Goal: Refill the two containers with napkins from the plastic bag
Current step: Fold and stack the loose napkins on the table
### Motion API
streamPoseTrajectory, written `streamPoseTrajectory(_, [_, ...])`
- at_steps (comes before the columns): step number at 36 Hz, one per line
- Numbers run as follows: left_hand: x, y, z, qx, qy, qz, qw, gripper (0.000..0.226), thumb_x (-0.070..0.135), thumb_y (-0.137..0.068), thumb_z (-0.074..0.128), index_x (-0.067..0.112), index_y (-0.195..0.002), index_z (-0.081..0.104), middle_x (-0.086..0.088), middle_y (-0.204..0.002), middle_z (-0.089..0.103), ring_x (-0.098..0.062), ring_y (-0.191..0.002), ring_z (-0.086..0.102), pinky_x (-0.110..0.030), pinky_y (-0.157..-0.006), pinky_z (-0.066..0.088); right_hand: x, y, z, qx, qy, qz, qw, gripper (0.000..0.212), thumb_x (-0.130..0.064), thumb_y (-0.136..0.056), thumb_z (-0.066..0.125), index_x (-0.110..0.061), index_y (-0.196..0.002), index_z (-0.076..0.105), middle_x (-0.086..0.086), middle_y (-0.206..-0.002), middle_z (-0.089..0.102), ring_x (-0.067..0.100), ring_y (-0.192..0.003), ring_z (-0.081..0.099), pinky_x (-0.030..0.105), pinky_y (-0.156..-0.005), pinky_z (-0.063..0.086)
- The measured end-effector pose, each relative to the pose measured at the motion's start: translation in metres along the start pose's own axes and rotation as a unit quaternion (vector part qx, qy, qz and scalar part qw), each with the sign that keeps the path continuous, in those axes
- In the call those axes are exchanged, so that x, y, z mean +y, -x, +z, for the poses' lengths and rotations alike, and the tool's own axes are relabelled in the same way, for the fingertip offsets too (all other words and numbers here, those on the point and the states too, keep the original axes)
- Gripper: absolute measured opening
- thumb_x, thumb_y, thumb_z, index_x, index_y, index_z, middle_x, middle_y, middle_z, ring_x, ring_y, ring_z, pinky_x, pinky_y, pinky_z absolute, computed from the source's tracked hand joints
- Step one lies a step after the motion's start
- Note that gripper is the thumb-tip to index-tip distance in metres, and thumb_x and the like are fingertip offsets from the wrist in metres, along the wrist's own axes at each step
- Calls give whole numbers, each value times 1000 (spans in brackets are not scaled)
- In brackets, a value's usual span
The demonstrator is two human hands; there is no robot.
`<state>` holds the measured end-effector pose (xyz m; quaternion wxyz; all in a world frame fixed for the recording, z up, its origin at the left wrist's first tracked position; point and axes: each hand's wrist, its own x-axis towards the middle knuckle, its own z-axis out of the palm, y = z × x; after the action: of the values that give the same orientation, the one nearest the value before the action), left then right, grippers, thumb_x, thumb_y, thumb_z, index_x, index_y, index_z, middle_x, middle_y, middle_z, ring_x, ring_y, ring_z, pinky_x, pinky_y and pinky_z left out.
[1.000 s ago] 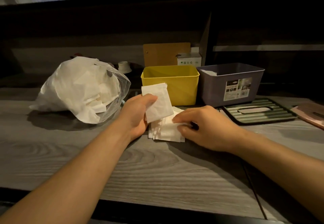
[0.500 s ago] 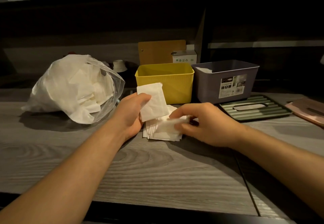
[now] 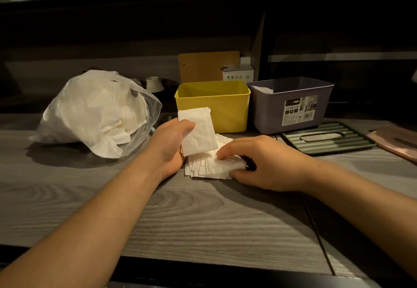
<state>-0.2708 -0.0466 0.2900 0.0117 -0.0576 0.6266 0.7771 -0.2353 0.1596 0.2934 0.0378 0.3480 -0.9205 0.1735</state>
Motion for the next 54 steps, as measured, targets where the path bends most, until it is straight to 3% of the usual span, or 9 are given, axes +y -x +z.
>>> streamPoseTrajectory(11, [1,4,0,-6,-18,3,1000,21,7,-101,49,15,-113,65,-11,-113,74,-29,-103,70,-43,-73,57,10,0,1,151,-187,79,968,13,-17,-96,62,-21,-103,73,-7,-89,73,8,-86,69,37,-82,58])
streamPoseTrajectory(18, [2,12,6,-53,-31,9,998,22,9,-102,50,20,-112,67,-5,-105,78,-24,-100,73,-42,-79,59,7,-2,-11,225,-492,99,835,18,-7,-96,60,-19,-101,72,-6,-95,76,13,-94,72,30,-82,60])
streamPoseTrajectory(25, [-6,22,20,-123,-64,10,990,30,12,-106,44,21,-122,67,-5,-116,75,-25,-111,70,-49,-92,58,3,-12,0,278,-430,136,848,9,-16,-95,66,-17,-104,68,-3,-91,76,8,-72,66,21,-61,49])
streamPoseTrajectory(32, [-4,26,24,-156,-29,1,987,38,44,-93,55,23,-123,65,-5,-113,76,-25,-107,72,-49,-91,57,2,-19,7,283,-357,135,880,16,-22,-94,68,-25,-109,64,-11,-99,75,1,-92,71,26,-78,60])
streamPoseTrajectory(42, [-9,22,19,-182,-65,23,981,38,5,-94,62,17,-131,59,-11,-116,74,-27,-108,72,-48,-91,59,5,-22,8,286,-322,154,889,29,-28,-93,70,-32,-119,59,-11,-109,72,3,-101,69,33,-88,60])
streamPoseTrajectory(46, [-9,18,17,-153,-65,28,986,33,5,-97,59,17,-128,60,-11,-114,75,-28,-105,73,-49,-89,59,4,-23,6,295,-345,146,879,22,-23,-94,68,-31,-114,60,-16,-103,71,-3,-94,68,21,-81,59])
streamPoseTrajectory(48, [-9,13,14,-114,-47,22,992,34,3,-96,58,14,-128,61,-13,-112,75,-30,-102,73,-50,-82,59,4,-22,1,303,-466,144,819,11,-19,-97,64,-21,-108,63,-10,-87,70,2,-74,65,18,-65,52])
streamPoseTrajectory(52, [-5,6,9,-41,0,4,999,31,0,-96,57,11,-125,64,-14,-111,75,-31,-100,73,-44,-73,60,5,-14,-12,237,-790,94,558,10,-15,-92,57,-14,-84,52,-2,-65,46,9,-57,40,19,-52,34])
streamPoseTrajectory(54, [-4,5,8,-33,4,3,999,30,1,-97,57,13,-123,65,-13,-112,75,-30,-102,72,-44,-77,60,5,-10,-14,233,-820,76,518,12,-17,-90,54,-14,-80,50,-2,-63,43,9,-54,38,19,-52,32])
